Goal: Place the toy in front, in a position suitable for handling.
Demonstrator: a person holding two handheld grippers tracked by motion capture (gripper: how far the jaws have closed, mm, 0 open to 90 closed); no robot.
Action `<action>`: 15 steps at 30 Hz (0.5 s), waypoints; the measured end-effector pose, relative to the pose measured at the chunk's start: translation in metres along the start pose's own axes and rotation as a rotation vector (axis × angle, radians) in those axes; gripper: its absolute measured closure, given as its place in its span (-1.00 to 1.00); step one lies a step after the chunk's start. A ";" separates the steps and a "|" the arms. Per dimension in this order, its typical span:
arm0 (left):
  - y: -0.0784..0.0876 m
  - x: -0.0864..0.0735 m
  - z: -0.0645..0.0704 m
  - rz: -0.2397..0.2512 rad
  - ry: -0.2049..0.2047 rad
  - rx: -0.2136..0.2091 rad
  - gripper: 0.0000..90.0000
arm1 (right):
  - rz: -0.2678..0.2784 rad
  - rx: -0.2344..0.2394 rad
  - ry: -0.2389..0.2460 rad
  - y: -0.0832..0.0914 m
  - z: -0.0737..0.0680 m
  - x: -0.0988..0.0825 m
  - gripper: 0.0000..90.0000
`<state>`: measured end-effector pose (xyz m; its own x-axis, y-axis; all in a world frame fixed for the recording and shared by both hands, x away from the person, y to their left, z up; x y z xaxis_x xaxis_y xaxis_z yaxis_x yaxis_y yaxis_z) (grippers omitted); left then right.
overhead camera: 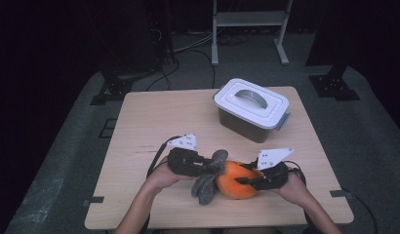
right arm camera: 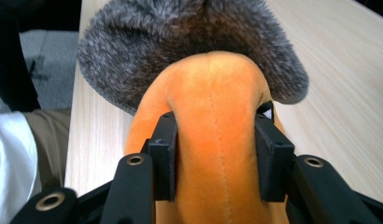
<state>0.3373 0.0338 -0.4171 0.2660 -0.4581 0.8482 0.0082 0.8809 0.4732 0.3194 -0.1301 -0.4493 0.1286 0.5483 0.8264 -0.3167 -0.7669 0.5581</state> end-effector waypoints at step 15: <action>0.016 -0.003 0.003 0.011 0.006 -0.019 0.61 | 0.122 0.125 -0.026 -0.044 -0.005 0.025 0.19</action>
Point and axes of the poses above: each handheld gripper's, and its own axes: y roughly backward along the jaws, x roughly out of its top, z roughly to its right, the point moved 8 cm from there along -y, roughly forward along the jaws, and after that the axes turned 3 degrees about -x, right-handed, at the moved point
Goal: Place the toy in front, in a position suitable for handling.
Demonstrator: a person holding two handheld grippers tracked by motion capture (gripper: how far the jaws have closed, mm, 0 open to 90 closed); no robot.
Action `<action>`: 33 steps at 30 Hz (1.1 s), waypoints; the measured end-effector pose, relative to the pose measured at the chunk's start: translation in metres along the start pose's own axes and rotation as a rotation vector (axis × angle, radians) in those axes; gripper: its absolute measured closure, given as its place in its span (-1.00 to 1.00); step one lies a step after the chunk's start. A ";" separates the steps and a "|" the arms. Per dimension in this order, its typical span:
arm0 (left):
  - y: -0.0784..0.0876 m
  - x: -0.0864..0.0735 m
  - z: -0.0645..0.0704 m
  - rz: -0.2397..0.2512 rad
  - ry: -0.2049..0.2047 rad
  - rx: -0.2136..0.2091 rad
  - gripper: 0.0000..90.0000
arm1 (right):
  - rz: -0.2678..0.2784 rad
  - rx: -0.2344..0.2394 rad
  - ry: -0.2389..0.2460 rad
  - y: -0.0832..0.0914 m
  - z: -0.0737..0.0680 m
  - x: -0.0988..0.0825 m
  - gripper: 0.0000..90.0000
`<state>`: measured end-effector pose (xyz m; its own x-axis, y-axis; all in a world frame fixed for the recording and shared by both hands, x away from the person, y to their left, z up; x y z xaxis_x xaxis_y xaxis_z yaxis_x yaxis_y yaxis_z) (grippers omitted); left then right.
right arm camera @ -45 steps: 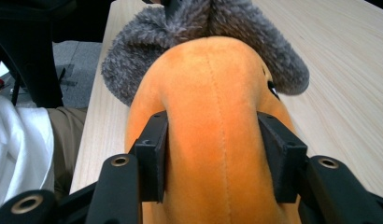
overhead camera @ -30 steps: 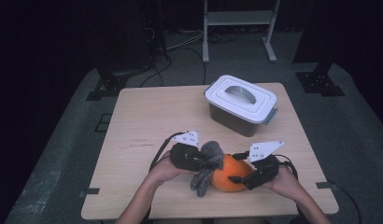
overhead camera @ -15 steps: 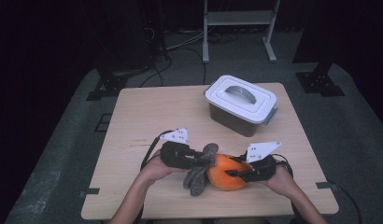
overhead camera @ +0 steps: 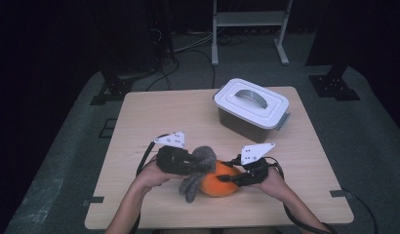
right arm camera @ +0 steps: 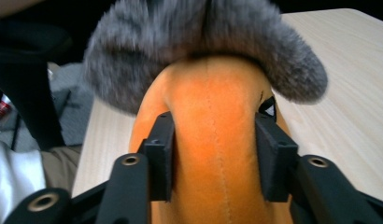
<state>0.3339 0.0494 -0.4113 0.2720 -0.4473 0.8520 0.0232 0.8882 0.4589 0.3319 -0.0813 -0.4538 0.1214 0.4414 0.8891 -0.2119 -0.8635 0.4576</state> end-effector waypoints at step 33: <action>-0.035 0.008 0.008 -0.049 -0.038 0.001 0.61 | -0.126 -0.081 -0.035 0.028 0.002 -0.018 -0.34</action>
Point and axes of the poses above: each handheld gripper's, and its own axes: y roughly backward along the jaws, x roughly out of its top, z roughly to its right, the point moved 8 cm from there along -y, roughly forward along the jaws, and after that the axes turned 3 degrees about -x, right-handed, at the moved point
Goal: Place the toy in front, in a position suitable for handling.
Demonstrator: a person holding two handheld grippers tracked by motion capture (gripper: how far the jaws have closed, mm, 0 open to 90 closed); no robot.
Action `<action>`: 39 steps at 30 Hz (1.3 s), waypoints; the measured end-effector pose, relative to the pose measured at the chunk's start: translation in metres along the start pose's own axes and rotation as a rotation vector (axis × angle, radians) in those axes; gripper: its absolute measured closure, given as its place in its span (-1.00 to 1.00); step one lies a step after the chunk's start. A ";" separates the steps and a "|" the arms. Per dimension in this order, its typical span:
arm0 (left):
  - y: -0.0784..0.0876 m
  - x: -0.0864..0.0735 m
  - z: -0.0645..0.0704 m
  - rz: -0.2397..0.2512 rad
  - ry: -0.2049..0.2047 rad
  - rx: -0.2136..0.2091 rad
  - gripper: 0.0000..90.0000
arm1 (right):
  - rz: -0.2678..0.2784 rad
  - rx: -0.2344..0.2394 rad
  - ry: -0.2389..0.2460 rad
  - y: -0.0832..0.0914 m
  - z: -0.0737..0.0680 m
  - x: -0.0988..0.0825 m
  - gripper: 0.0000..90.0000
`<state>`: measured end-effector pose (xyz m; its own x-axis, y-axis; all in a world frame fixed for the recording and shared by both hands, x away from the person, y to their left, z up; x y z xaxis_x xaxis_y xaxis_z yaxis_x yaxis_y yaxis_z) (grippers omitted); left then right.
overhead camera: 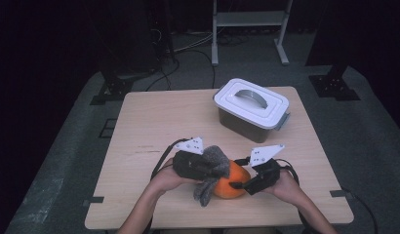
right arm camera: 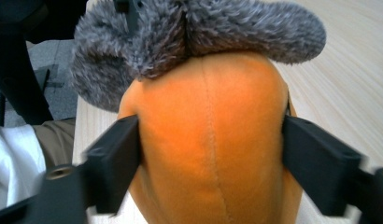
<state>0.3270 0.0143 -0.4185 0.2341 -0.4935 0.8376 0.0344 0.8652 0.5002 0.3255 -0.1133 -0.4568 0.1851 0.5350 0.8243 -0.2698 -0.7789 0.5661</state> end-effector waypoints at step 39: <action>0.015 0.016 0.009 0.055 -0.042 -0.040 0.61 | 0.140 0.237 0.086 0.003 -0.006 0.004 0.22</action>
Point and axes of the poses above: each handheld gripper's, and its own axes: y roughly backward along the jaws, x roughly out of its top, z roughly to its right, the point moved 8 cm from there along -y, roughly forward along the jaws, and after that the axes turned 3 degrees about -x, right-handed, at the moved point
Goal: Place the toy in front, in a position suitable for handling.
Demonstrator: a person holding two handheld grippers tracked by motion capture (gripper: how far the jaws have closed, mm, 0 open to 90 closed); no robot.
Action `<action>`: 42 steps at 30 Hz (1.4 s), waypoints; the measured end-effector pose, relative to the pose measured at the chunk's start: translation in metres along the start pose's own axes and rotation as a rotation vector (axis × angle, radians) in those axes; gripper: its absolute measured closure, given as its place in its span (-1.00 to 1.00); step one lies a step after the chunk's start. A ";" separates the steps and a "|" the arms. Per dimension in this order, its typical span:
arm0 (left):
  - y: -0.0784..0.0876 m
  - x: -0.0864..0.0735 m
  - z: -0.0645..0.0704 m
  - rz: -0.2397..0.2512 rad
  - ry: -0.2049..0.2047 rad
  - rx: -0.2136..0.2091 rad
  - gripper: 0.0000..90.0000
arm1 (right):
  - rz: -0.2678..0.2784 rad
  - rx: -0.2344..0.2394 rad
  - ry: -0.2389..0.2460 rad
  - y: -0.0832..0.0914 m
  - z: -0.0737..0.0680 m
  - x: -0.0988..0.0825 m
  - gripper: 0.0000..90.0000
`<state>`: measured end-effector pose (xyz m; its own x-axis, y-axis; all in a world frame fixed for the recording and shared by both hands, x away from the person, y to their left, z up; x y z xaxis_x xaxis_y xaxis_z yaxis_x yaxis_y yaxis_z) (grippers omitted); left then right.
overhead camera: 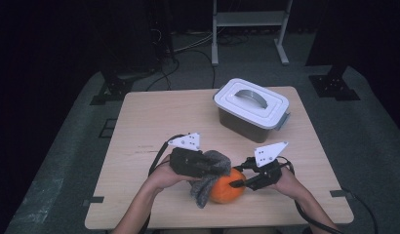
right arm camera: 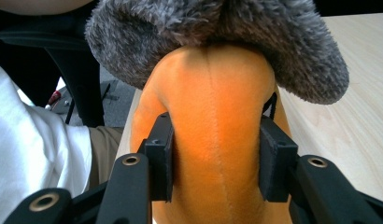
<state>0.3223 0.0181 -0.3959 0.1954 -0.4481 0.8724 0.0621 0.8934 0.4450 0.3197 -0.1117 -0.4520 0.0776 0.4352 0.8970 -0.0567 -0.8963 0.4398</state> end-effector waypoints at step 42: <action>0.017 -0.045 -0.023 -0.027 0.102 0.108 0.60 | -0.054 -0.193 -0.054 0.008 0.003 -0.012 0.18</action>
<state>0.3368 0.0545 -0.4317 0.2937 -0.4618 0.8370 -0.0362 0.8696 0.4925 0.3217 -0.1238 -0.4592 0.1389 0.4723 0.8704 -0.2403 -0.8366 0.4923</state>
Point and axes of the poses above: each handheld gripper's, and its own axes: y roughly backward along the jaws, x roughly out of its top, z roughly to its right, the point moved 8 cm from there along -y, roughly forward along the jaws, and after that the axes turned 3 degrees about -x, right-handed, at the moved point
